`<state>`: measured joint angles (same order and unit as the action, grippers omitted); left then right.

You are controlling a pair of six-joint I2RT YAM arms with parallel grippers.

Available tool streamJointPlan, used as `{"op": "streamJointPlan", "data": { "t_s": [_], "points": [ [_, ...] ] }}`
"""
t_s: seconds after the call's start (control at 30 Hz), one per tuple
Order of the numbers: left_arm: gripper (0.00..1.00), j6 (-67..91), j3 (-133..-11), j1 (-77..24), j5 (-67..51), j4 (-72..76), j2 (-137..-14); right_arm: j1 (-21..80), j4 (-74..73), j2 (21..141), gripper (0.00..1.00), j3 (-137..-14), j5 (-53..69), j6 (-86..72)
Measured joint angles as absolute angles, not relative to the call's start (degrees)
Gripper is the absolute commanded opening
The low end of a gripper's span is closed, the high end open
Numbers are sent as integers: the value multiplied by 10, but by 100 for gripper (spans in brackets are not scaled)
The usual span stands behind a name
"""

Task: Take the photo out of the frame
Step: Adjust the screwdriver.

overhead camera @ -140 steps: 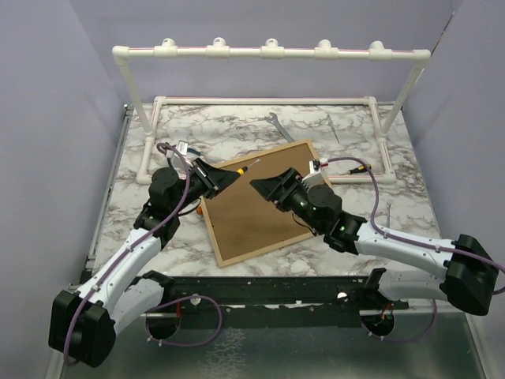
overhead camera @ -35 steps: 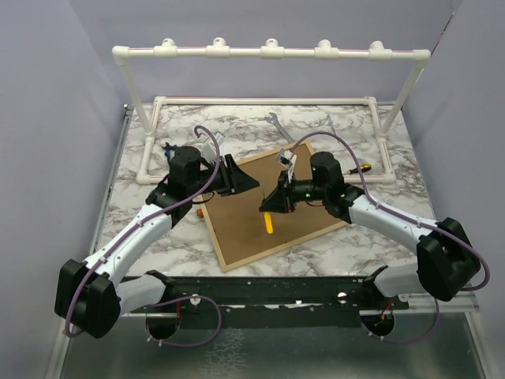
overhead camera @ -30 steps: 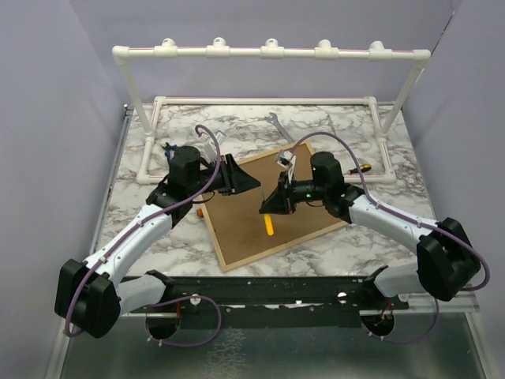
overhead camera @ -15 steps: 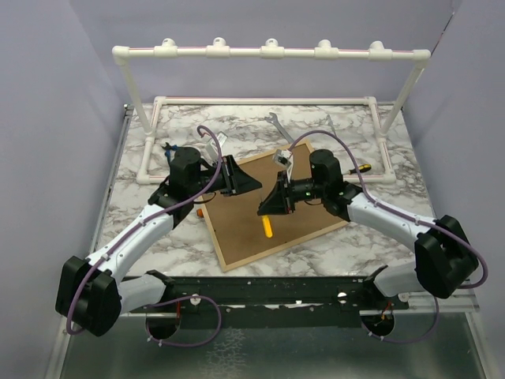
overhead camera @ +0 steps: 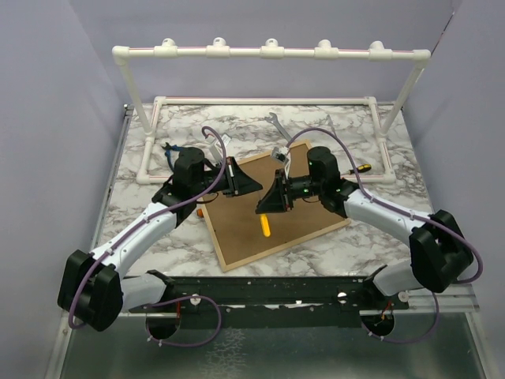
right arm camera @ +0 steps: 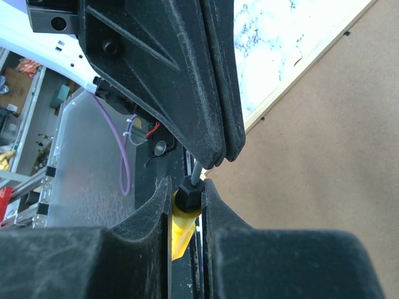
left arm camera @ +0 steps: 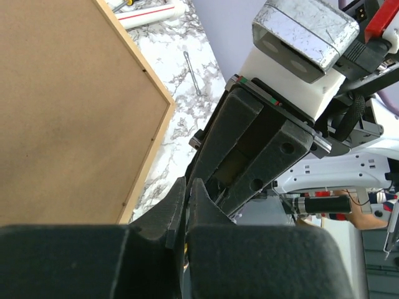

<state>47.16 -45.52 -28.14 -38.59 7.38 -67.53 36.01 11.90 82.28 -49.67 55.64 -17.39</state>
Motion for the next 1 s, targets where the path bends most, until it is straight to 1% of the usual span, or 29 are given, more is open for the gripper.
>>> {"op": "streamJointPlan", "data": {
  "t_s": [0.07, 0.1, 0.2, 0.33, 0.37, 0.47, 0.63, 0.83, 1.0],
  "points": [
    [0, 469, -455, -281, -385, 73, -676, 360, 119, 824, 52, -497, 558, -175],
    [0, 469, -455, -282, -383, 73, -677, 360, 119, 824, 61, -497, 558, -176],
    [0, 470, -455, -284, -378, 73, -677, 360, 125, 814, 76, -492, 539, -176],
    [0, 481, -455, -285, -354, 79, -676, 361, 146, 762, 98, -454, 474, -205],
    [0, 487, -455, -285, -349, 83, -676, 361, 153, 745, 100, -442, 452, -218],
    [0, 516, -455, -285, -331, 110, -676, 361, 185, 697, 100, -412, 388, -281],
    [0, 626, -432, -284, -275, 221, -659, 361, 282, 619, 100, -339, 288, -427],
    [0, 722, -419, -284, -220, 330, -653, 361, 362, 602, 90, -320, 200, -590],
    [0, 761, -419, -283, -191, 374, -653, 362, 448, 615, 74, -318, 171, -695]
  ]
}}
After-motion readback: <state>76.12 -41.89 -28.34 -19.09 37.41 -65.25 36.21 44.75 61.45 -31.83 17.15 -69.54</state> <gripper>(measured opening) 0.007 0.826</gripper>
